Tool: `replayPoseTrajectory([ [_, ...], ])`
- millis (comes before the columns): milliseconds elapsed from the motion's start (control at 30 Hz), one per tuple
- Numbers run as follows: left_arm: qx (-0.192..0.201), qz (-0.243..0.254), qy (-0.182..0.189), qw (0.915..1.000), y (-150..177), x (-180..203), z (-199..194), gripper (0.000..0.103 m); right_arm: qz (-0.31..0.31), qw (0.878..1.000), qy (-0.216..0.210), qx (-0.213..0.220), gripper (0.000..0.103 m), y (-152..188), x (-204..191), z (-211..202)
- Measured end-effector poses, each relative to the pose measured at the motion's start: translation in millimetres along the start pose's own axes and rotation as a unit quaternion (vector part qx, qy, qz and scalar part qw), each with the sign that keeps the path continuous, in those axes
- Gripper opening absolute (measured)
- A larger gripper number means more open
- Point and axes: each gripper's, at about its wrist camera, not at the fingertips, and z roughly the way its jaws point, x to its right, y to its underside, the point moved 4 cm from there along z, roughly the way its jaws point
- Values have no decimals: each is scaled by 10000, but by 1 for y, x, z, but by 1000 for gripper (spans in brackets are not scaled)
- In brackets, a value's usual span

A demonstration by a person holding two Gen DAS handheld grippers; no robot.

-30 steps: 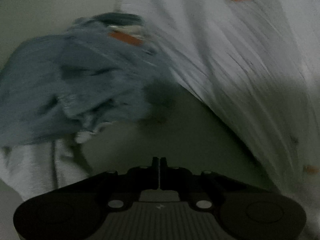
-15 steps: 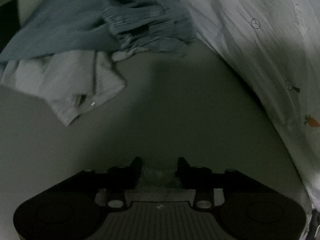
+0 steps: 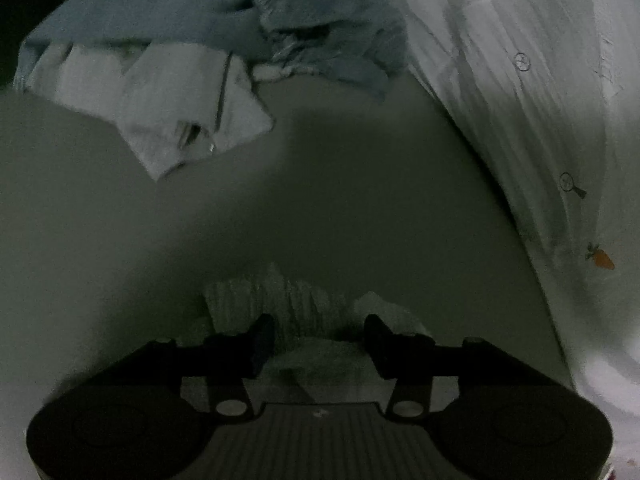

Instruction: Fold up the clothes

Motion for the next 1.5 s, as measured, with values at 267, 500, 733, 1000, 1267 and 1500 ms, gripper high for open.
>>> replayPoseTrajectory([
  [267, -329, -166, 168, 9992, 9, 0, 12, 57, -133, 9969, 736, -235, 29, 2, 2, 20],
  [500, -271, -849, 367, 9953, 3, -10, 21, 38, -202, 9941, 1015, -321, 15, -6, 4, 28],
  [733, 431, -1094, 597, 9913, -21, -7, 16, 1, -389, 9987, 236, -218, 0, -31, -48, 54],
  [1000, 1211, -1212, 445, 9842, -68, -1, 24, 0, -390, 9962, -773, 41, 7, -72, -112, 93],
  [1267, 1153, 25, -170, 9932, -78, 10, 29, 52, -1436, 9884, 430, 255, 39, -55, -66, 55],
  [1500, 933, 922, -288, 9909, -60, 17, 43, 73, -1216, 9876, 914, 382, 39, -56, -10, 19],
])
